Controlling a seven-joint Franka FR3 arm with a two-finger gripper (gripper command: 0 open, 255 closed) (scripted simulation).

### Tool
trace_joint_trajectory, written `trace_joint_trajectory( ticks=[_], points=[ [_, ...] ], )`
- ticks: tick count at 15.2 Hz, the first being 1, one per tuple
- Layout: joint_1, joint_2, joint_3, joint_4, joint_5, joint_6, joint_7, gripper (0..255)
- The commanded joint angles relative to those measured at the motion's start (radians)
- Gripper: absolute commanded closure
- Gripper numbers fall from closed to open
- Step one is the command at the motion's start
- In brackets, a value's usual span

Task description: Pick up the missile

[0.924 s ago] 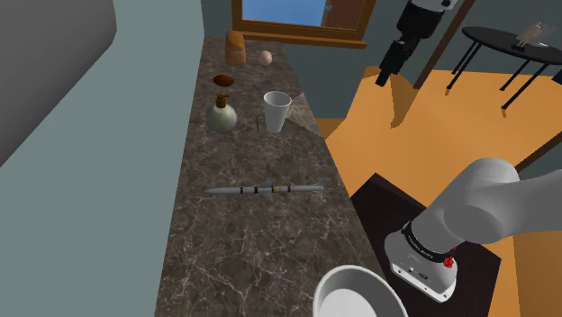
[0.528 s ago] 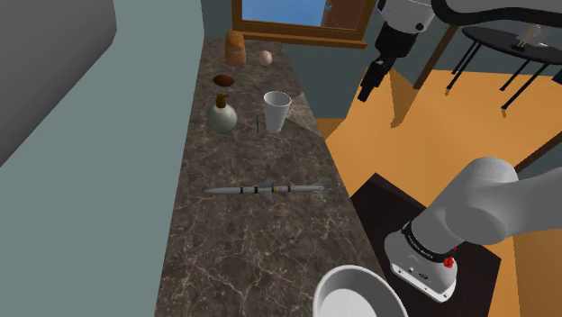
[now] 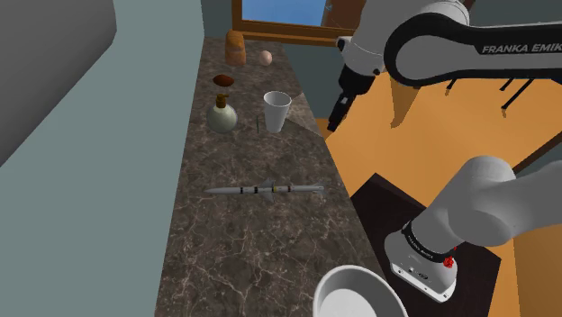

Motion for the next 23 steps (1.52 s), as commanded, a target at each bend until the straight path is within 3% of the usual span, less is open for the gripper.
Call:
trace_joint_trajectory(
  ticks=[1,7,12,16,19,23],
  points=[
    [0.016,0.036,0.023,-0.023,0.0,0.066,0.003,0],
    [0.058,0.173,0.105,-0.076,-0.016,0.266,0.033,0],
    [0.072,0.32,0.182,-0.089,-0.068,0.43,0.083,0],
    [0.066,0.458,0.248,-0.076,-0.16,0.549,0.157,0],
    [0.055,0.572,0.293,-0.051,-0.276,0.624,0.245,0],
    [0.048,0.642,0.299,-0.047,-0.365,0.674,0.316,0]
  ],
)
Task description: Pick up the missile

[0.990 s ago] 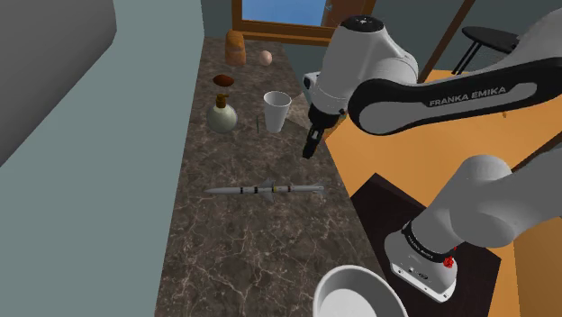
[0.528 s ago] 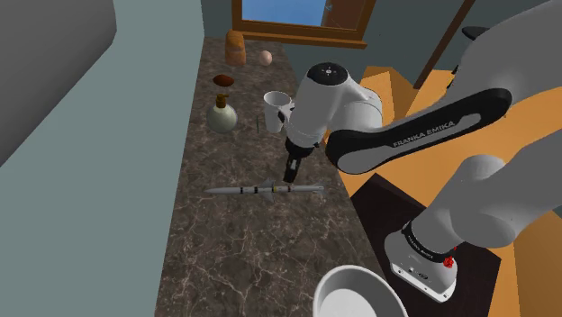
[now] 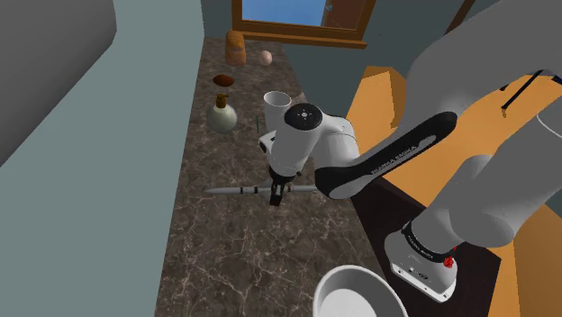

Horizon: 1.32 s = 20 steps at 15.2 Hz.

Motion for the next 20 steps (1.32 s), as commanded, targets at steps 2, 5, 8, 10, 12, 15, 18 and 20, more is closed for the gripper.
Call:
trace_joint_trajectory(
  ticks=[2,5,8,10,12,15,18,20],
  points=[
    [-0.006,0.048,-0.002,0.003,-0.065,0.034,0.053,0],
    [-0.006,0.087,-0.01,0.005,-0.123,0.062,0.1,0],
    [-0.006,0.09,-0.011,0.007,-0.126,0.062,0.102,255],
    [-0.006,0.091,-0.011,0.008,-0.126,0.062,0.102,255],
    [-0.006,0.091,-0.011,0.008,-0.126,0.061,0.103,255],
    [-0.005,0.091,-0.01,0.009,-0.125,0.06,0.103,255],
    [-0.007,0.057,-0.003,0.003,-0.077,0.041,0.063,255],
    [-0.005,0.027,0.002,0.003,-0.035,0.019,0.028,255]
  ],
)
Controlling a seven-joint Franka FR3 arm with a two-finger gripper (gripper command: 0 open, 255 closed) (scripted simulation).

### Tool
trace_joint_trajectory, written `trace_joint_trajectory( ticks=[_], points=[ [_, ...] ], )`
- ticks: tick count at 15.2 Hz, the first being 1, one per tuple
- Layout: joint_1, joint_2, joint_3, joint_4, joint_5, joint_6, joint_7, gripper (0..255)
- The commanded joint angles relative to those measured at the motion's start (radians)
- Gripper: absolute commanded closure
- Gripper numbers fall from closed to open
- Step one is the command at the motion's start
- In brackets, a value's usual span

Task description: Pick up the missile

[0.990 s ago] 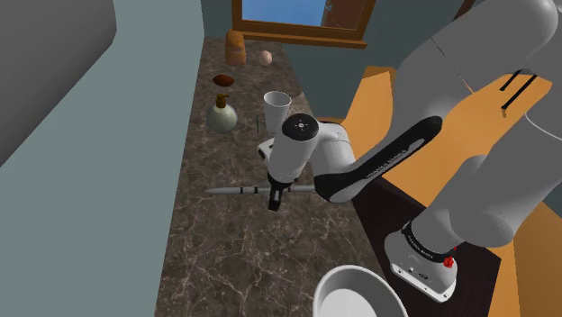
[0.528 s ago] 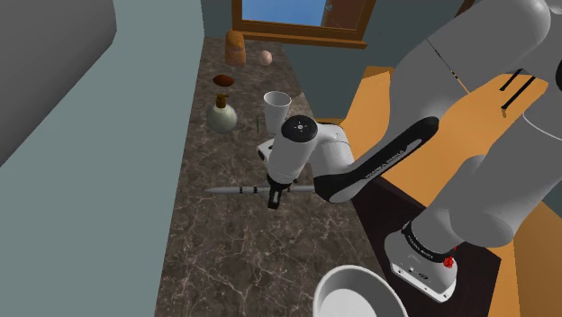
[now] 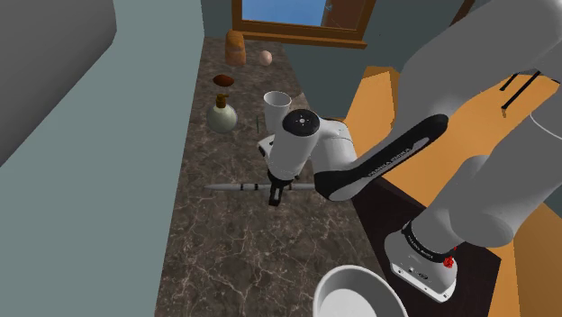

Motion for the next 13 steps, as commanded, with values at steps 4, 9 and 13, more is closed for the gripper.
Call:
trace_joint_trajectory(
  ticks=[4,9,13],
  points=[
    [0.008,-0.071,0.005,0.003,0.096,-0.058,-0.08,255],
    [0.023,-0.135,0.0,0.016,0.17,-0.123,-0.143,255],
    [0.029,-0.161,-0.004,0.023,0.195,-0.152,-0.166,255]
  ],
)
